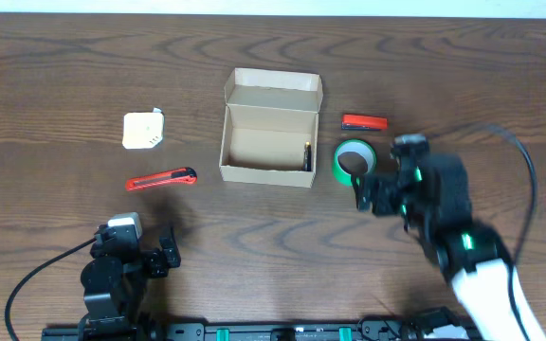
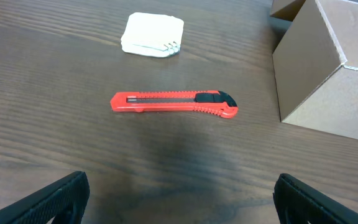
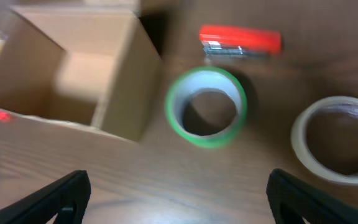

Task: Pack container
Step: 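Reach the right gripper to the green tape roll and grasp it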

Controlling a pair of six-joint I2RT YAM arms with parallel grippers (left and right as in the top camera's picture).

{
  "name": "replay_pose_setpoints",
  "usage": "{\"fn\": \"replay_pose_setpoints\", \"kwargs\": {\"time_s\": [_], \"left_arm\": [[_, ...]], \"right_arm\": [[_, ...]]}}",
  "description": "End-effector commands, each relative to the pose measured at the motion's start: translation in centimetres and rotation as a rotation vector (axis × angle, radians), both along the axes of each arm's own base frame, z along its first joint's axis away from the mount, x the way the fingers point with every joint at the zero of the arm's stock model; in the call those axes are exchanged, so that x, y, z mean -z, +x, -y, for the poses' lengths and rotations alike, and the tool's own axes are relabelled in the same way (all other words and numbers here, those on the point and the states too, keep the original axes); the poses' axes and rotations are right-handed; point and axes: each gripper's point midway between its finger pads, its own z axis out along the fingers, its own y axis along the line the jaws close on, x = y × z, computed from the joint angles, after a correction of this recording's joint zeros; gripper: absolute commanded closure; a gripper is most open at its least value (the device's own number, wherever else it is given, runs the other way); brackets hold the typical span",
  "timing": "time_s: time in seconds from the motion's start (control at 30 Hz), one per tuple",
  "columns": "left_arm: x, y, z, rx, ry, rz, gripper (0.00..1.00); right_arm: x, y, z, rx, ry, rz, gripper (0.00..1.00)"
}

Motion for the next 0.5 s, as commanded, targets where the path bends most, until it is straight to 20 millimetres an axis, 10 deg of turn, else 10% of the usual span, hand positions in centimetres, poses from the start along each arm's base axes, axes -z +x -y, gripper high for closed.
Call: {"fn": "replay_pose_setpoints", "kwargs": {"time_s": [0.0,0.47], "left_arm": [[0.2,0.0,-0.2,-0.005,0.013,0.0,0.05],[0.2,0.0,-0.2,-0.005,0.013,0.0,0.05]], "right_arm": [[1.8,2.2,0.7,-0.003,-0.068,-0.127,0.06],[9.7,8.0,2.2,0.068,-0.213,-0.322,0.25]]}}
